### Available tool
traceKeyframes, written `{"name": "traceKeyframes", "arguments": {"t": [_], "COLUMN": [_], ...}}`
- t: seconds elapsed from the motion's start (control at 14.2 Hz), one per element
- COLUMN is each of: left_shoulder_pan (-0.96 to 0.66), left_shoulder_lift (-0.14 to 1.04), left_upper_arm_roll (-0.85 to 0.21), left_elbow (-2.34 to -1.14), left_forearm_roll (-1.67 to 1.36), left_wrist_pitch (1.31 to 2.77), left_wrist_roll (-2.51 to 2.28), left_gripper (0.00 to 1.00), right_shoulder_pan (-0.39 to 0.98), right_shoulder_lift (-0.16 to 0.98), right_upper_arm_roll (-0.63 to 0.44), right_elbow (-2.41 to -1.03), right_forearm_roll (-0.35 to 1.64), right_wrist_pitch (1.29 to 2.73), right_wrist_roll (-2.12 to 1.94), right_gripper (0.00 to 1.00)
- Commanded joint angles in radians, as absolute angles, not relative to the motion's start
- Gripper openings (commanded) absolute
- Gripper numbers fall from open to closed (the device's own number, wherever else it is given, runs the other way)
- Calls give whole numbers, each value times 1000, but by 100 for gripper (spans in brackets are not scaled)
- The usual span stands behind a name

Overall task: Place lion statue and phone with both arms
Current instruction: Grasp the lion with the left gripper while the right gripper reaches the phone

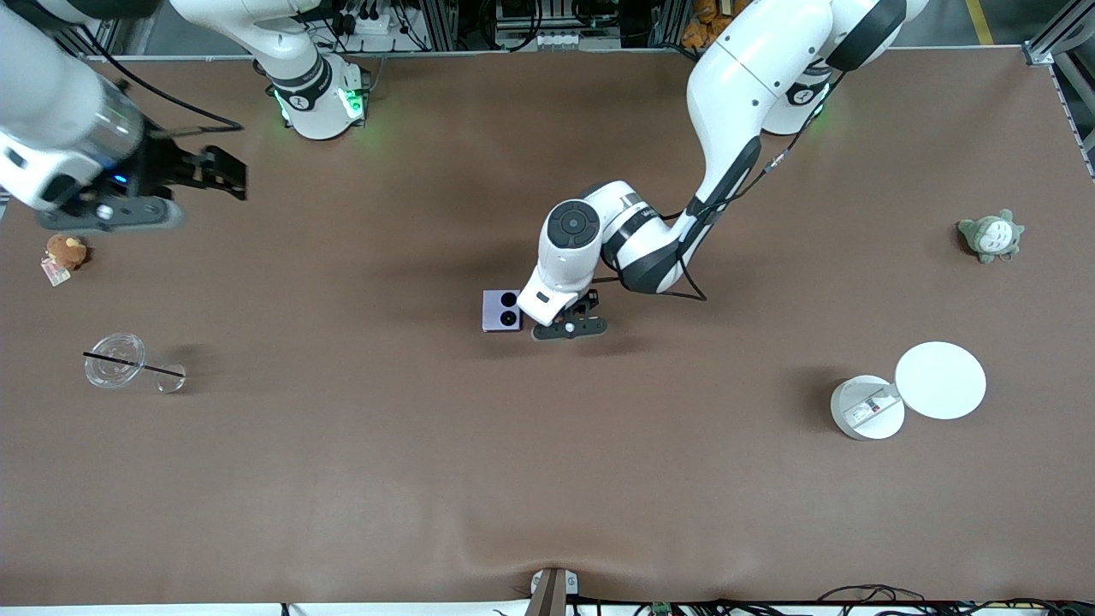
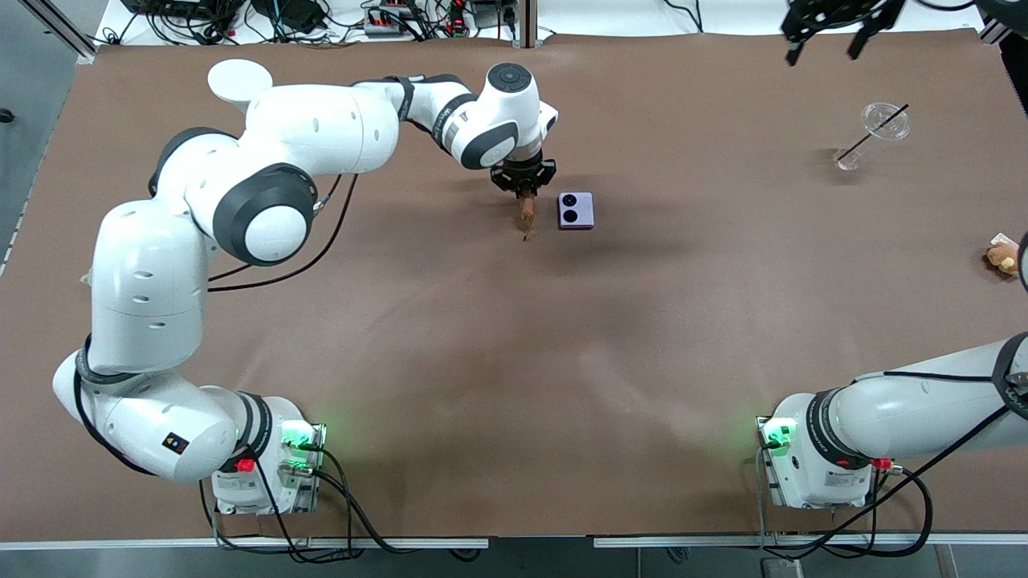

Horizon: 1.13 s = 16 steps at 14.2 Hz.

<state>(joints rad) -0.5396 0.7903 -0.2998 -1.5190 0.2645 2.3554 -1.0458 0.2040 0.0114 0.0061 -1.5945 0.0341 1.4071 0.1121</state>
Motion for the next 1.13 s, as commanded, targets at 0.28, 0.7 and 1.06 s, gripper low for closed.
{"name": "traceKeyframes", "arguments": {"t": [0.28, 0.7, 1.06], "left_shoulder_pan": [-404, -197, -14], "left_shoulder_lift": [657, 620, 626], "left_upper_arm_roll": [-304, -307, -311], "left_elbow": [-1528, -1569, -1609], "left_forearm_roll": [325, 327, 328], "left_wrist_pitch": [2110, 2089, 2094], "left_wrist_roll": [-794, -438, -204], "left_gripper": [0, 0, 0], "right_shoulder_pan": [325, 501, 569], "right_shoulder_lift": [165, 356, 507], "right_upper_arm_roll": [0, 2, 0], "right_elbow": [-1578, -1583, -1585], "right_forearm_roll": [143, 185, 215], "right_wrist_pitch": [1555, 1802, 2004], "right_wrist_roll": [184, 407, 420], "right_gripper": [100, 100, 100]}}
